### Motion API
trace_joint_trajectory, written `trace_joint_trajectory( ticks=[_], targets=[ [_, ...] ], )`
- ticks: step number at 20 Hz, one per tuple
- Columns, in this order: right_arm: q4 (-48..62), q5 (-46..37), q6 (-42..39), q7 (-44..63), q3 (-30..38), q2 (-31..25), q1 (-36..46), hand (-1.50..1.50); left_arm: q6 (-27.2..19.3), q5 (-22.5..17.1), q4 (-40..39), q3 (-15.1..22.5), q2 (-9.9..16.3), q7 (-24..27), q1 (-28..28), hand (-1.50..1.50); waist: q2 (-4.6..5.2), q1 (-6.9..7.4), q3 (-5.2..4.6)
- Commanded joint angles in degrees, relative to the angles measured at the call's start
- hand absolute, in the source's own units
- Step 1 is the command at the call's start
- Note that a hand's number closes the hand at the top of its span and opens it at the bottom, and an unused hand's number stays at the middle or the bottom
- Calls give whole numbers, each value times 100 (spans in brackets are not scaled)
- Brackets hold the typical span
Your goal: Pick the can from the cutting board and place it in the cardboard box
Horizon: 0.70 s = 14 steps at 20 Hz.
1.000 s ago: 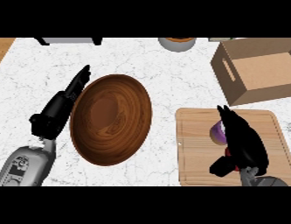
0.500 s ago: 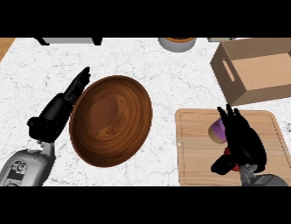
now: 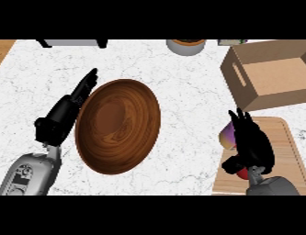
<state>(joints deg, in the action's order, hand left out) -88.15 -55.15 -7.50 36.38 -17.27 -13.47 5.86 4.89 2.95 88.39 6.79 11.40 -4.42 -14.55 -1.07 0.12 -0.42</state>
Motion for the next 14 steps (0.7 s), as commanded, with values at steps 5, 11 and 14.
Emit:
trace_joint_trajectory(
  ticks=[5, 11, 14],
  targets=[
    [538, 63, -146, -539, 82, -197, -71, 150, -83, 276, -70, 361, -348, 144, 363, 0, 115, -16, 43],
    [526, -753, 412, -254, -227, 110, 119, 150, 335, -48, -80, 30, -101, 54, 346, 0, 110, -6, 41],
    [368, 136, 406, -2658, 99, -1296, -180, 150, 101, 85, 107, 135, -254, -221, 303, 0, 116, -41, 53]
  ],
)
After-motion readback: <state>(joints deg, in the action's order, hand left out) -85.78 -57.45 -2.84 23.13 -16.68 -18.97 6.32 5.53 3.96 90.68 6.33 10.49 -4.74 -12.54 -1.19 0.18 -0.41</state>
